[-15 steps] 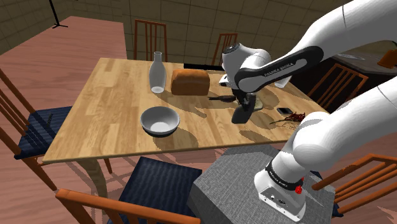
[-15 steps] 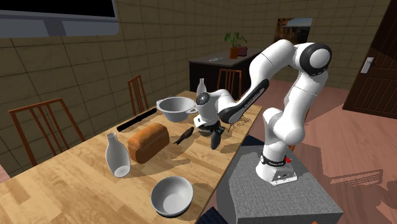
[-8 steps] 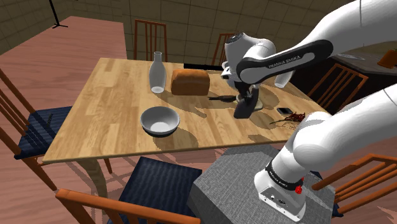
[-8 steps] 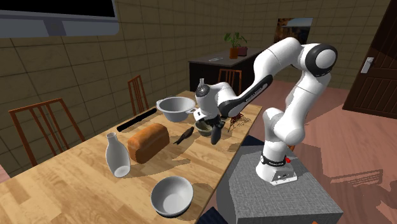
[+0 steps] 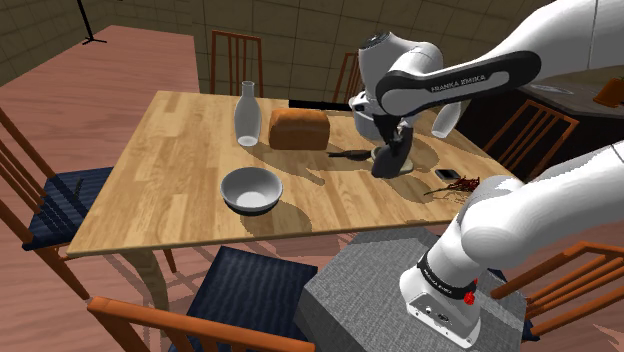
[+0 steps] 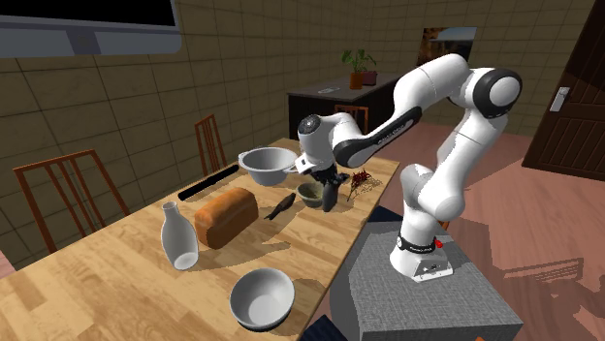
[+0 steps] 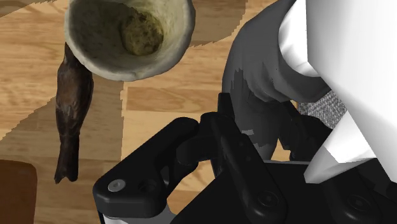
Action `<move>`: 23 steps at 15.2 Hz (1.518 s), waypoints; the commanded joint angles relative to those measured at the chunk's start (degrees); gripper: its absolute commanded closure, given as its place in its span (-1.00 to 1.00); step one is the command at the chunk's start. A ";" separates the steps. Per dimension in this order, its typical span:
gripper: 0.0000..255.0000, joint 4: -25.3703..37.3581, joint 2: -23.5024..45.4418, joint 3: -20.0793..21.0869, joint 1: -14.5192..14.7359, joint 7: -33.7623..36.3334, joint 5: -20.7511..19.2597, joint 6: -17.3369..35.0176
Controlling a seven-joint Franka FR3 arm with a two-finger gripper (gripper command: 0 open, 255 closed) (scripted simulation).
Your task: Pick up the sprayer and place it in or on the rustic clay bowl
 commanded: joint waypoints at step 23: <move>1.00 19.05 13.01 -11.50 -5.46 -16.81 -4.94 2.97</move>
